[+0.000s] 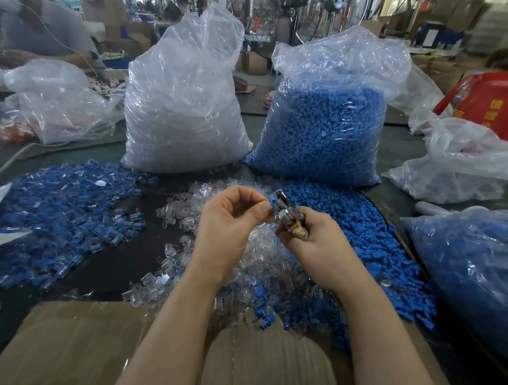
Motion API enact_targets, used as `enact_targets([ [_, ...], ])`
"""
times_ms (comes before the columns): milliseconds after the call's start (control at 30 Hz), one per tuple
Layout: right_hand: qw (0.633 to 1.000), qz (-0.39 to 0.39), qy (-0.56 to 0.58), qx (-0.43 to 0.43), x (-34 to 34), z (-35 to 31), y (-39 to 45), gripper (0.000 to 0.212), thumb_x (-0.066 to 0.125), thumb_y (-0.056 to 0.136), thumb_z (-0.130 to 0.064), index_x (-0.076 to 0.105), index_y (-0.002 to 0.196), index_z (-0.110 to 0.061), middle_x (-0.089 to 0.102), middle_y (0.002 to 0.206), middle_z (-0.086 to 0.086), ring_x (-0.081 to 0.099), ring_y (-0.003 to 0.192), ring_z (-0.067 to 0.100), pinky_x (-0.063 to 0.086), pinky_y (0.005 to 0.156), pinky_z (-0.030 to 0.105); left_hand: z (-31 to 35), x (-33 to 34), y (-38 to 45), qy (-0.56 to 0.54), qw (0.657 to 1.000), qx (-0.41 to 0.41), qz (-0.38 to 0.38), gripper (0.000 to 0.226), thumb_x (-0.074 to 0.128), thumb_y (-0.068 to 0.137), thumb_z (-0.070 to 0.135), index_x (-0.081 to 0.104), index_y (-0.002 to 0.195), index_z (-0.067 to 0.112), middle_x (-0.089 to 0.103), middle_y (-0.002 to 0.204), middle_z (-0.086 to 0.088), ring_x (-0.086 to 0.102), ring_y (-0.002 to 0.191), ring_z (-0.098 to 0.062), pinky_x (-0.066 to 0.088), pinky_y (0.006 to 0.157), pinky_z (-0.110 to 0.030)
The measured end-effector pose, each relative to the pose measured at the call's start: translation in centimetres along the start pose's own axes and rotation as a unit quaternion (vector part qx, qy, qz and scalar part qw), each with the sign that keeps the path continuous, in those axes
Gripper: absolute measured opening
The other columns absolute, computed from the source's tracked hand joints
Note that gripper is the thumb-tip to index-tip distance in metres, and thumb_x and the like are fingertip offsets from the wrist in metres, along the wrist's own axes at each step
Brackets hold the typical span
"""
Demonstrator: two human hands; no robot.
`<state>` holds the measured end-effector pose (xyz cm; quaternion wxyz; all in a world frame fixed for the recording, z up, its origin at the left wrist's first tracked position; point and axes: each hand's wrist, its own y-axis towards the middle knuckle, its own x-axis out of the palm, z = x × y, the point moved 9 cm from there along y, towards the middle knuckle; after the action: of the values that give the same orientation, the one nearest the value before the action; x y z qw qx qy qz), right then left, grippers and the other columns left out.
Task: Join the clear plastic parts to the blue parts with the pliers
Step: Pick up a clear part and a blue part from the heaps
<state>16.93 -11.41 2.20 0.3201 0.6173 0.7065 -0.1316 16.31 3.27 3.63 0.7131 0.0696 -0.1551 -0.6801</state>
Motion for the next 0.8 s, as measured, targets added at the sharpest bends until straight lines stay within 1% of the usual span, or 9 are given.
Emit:
enact_targets([
  [100,1.000,0.004,-0.013,-0.003,0.2,-0.1,0.0,0.004,0.059,0.086,-0.015,0.062,0.084,-0.016,0.061,0.067,0.004,0.051,0.057,0.020,0.044,0.056,0.044,-0.1,-0.1,0.0,0.000,1.000,-0.004,0.003,0.010,0.067,0.086,-0.005,0.065,0.084,0.005,0.069,0.070,0.005,0.066,0.069,-0.004,0.052,0.068,-0.015],
  [267,0.999,0.005,-0.035,-0.007,0.3,-0.2,0.1,0.004,0.058,0.086,-0.016,0.059,0.083,-0.015,0.059,0.065,0.004,0.052,0.061,0.026,0.044,0.057,0.047,-0.4,-0.3,0.0,0.012,1.000,-0.015,0.009,0.007,0.066,0.087,-0.004,0.065,0.086,0.002,0.069,0.071,0.004,0.066,0.069,-0.004,0.052,0.068,-0.015],
  [367,0.998,0.009,-0.066,0.003,0.2,0.2,0.3,0.003,0.059,0.087,-0.019,0.057,0.084,-0.018,0.059,0.067,0.000,0.053,0.063,0.022,0.042,0.057,0.040,-0.8,-0.9,0.2,0.027,0.998,-0.046,0.020,0.005,0.068,0.087,0.000,0.068,0.086,0.004,0.072,0.072,0.001,0.069,0.070,-0.008,0.053,0.067,-0.015],
  [467,0.994,0.020,-0.104,0.021,-0.1,1.0,0.4,0.008,0.059,0.087,-0.023,0.055,0.082,-0.019,0.059,0.066,-0.002,0.053,0.061,0.019,0.038,0.054,0.035,-1.5,-4.8,0.3,0.074,0.988,-0.089,0.101,0.006,0.074,0.083,0.009,0.070,0.087,0.011,0.075,0.075,-0.002,0.071,0.070,-0.012,0.054,0.064,-0.018],
  [533,0.993,0.027,-0.110,0.037,-0.4,1.6,0.4,0.011,0.059,0.089,-0.026,0.055,0.081,-0.019,0.058,0.064,-0.001,0.052,0.059,0.018,0.036,0.052,0.034,-1.5,-9.6,0.0,0.180,0.959,-0.096,0.195,0.006,0.078,0.081,0.017,0.073,0.084,0.019,0.074,0.073,0.001,0.071,0.071,-0.014,0.057,0.067,-0.025],
  [633,0.991,0.031,-0.121,0.051,-0.6,2.3,0.4,0.011,0.059,0.089,-0.028,0.055,0.081,-0.023,0.059,0.064,-0.003,0.053,0.057,0.016,0.035,0.049,0.031,-1.1,-16.1,-1.7,0.361,0.869,-0.123,0.316,0.006,0.079,0.081,0.026,0.075,0.084,0.025,0.072,0.081,0.005,0.066,0.079,-0.014,0.054,0.082,-0.037],
  [700,0.991,0.034,-0.121,0.054,-0.6,2.4,0.4,0.011,0.059,0.089,-0.029,0.054,0.080,-0.024,0.059,0.063,-0.004,0.052,0.056,0.015,0.034,0.049,0.030,-0.8,-18.6,-2.9,0.441,0.809,-0.145,0.360,0.011,0.077,0.083,0.025,0.078,0.090,0.016,0.073,0.089,-0.006,0.062,0.085,-0.023,0.049,0.084,-0.040],
  [733,0.990,0.035,-0.121,0.057,-0.6,2.5,0.4,0.012,0.059,0.089,-0.029,0.054,0.080,-0.025,0.058,0.063,-0.004,0.051,0.056,0.014,0.033,0.049,0.030,-0.9,-19.3,-3.2,0.459,0.792,-0.157,0.370,0.013,0.076,0.085,0.023,0.079,0.092,0.012,0.073,0.094,-0.012,0.062,0.090,-0.030,0.049,0.083,-0.042],
  [800,0.990,0.035,-0.124,0.063,-0.6,2.7,0.4,0.012,0.059,0.089,-0.030,0.054,0.080,-0.025,0.059,0.063,-0.005,0.051,0.056,0.013,0.032,0.050,0.029,-1.1,-20.1,-3.7,0.470,0.776,-0.173,0.384,0.013,0.073,0.087,0.017,0.078,0.094,0.008,0.072,0.098,-0.019,0.062,0.097,-0.039,0.051,0.081,-0.045],
])
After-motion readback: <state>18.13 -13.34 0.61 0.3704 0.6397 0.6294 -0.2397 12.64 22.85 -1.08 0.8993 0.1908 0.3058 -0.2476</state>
